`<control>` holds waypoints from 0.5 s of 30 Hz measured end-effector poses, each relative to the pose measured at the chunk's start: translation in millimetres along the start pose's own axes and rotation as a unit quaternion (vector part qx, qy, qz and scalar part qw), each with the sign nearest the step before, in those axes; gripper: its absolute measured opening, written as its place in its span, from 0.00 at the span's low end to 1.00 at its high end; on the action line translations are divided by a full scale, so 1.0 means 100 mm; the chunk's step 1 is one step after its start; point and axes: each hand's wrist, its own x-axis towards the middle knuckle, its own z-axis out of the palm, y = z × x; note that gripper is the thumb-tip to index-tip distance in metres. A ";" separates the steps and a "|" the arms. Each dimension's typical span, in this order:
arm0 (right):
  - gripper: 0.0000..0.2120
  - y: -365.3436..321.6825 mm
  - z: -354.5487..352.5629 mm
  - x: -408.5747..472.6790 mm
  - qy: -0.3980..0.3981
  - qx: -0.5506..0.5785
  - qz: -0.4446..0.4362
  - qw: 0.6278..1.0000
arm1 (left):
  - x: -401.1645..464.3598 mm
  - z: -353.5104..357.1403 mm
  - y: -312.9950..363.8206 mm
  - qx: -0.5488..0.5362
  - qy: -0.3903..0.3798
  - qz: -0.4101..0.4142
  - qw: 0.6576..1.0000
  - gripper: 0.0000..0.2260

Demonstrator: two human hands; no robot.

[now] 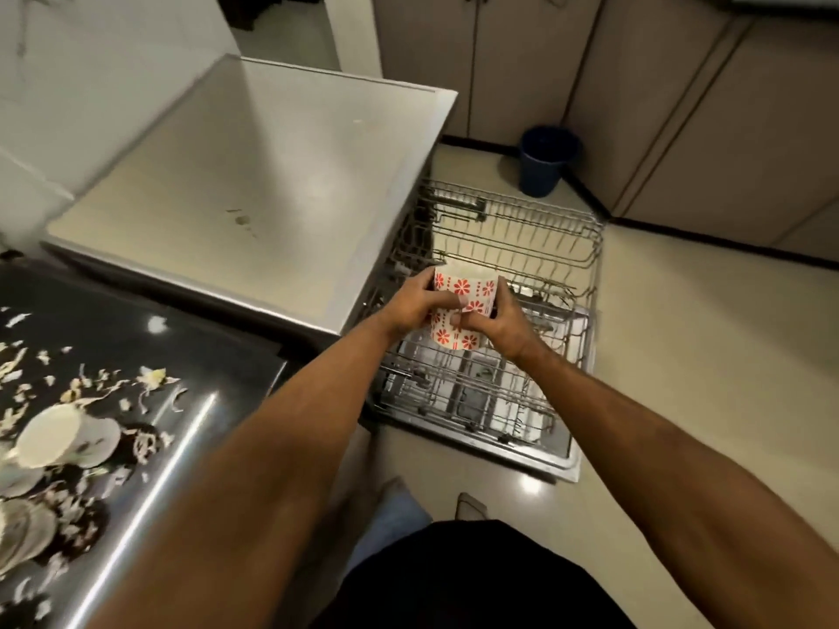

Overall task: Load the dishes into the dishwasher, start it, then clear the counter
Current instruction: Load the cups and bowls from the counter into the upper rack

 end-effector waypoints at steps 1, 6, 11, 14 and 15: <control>0.36 0.06 -0.09 -0.02 0.011 0.006 0.012 1.000 | 0.08 0.10 -0.04 -0.003 -0.004 -0.011 1.000 0.24; 0.27 0.37 -0.43 0.00 0.047 0.027 0.062 0.997 | 0.45 0.44 -0.26 0.009 -0.025 -0.069 0.997 0.14; 0.28 0.60 -0.68 0.04 0.078 0.030 0.126 0.989 | 0.80 0.67 -0.43 0.022 -0.069 -0.116 0.991 0.18; 0.27 0.71 -0.80 0.09 0.091 0.043 0.165 0.981 | 1.02 0.77 -0.54 0.026 -0.081 -0.149 0.985 0.21; 0.26 0.76 -0.82 0.08 0.097 0.045 0.178 0.978 | 1.08 0.79 -0.60 0.030 -0.081 -0.162 0.983 0.22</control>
